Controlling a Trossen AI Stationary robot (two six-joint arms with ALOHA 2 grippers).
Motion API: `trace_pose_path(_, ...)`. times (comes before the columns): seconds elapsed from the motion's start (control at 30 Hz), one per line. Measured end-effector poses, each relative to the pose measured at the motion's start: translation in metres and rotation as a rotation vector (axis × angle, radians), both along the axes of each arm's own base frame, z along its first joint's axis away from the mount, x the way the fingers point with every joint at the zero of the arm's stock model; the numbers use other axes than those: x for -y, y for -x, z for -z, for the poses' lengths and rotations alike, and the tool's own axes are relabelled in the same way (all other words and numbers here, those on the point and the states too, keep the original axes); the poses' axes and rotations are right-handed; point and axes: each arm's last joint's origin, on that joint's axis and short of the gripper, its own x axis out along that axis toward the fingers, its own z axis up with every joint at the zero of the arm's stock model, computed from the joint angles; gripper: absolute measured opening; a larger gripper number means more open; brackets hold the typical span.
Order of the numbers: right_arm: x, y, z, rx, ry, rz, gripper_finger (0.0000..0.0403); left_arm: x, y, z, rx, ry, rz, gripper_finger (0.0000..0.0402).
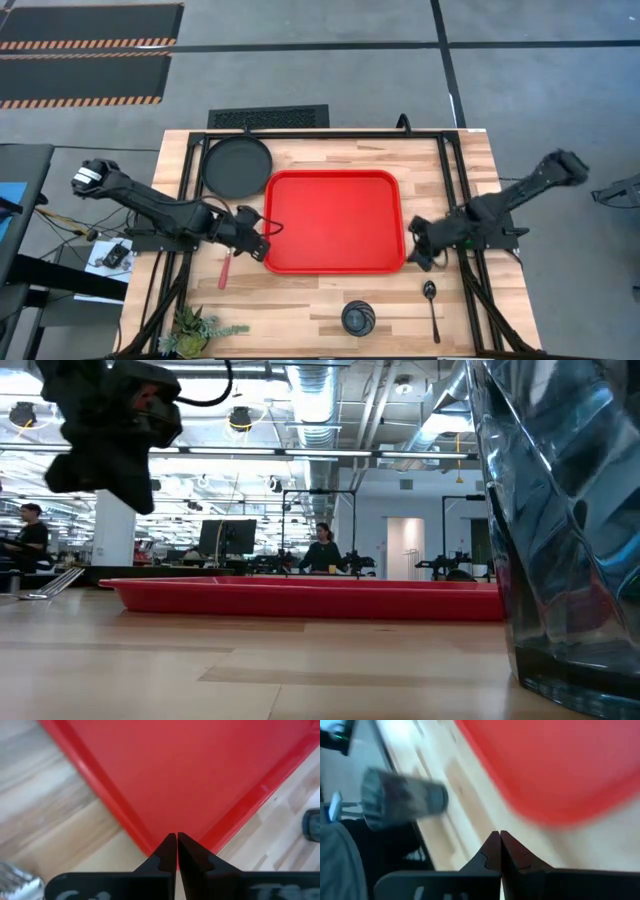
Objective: Pick and place plate/cup/fork/spoon on tray
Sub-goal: Put the black spoon on the orange tray
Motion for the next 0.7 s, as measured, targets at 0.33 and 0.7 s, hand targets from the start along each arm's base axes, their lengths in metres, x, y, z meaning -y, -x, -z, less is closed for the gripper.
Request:
trace_pose_path(0.33, -0.064, 0.031, 0.024, -0.434, -0.186, 0.231, 0.0067, -0.015, -0.006, -0.001, 0.009, -0.013, 0.049, 0.0000)
trace_pose_path(0.7, -0.094, 0.027, 0.055, -0.600, -0.146, 0.309, 0.0154, -0.021, -0.008, -0.002, 0.010, 0.012, 0.073, 0.0000)
